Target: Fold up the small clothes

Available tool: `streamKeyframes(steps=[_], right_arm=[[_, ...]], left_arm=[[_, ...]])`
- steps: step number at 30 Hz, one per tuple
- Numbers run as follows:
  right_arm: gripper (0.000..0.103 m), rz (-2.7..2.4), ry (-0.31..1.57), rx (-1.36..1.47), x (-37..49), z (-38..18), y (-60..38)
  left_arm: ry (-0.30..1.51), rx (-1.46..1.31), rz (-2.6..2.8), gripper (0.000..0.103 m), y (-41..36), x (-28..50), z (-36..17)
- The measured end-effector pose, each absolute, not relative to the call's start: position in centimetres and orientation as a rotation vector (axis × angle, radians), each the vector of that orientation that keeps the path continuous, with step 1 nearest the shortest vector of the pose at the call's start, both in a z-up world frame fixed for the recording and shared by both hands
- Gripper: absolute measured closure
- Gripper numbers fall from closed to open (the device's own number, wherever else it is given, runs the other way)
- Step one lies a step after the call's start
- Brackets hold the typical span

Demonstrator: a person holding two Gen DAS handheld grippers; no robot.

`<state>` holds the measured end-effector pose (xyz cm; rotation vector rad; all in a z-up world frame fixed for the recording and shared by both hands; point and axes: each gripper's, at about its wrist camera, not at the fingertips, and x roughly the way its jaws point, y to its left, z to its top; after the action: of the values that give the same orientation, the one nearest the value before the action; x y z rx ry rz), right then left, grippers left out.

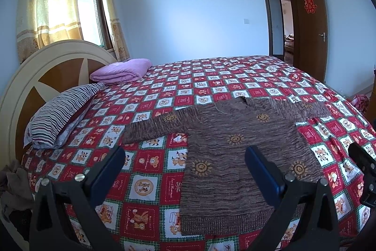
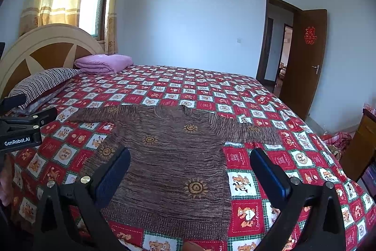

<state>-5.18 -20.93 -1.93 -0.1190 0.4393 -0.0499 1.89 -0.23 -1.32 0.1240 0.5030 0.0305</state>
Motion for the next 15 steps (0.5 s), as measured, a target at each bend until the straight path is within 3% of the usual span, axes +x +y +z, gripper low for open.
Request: streamKeyframes(steps=[15], right_arm=[[0.001, -0.047, 0.439, -0.119, -5.13, -1.95, -20.94]], left_arm=[[0.505, 0.128, 0.033, 0.0, -0.3, 2.02, -1.45]])
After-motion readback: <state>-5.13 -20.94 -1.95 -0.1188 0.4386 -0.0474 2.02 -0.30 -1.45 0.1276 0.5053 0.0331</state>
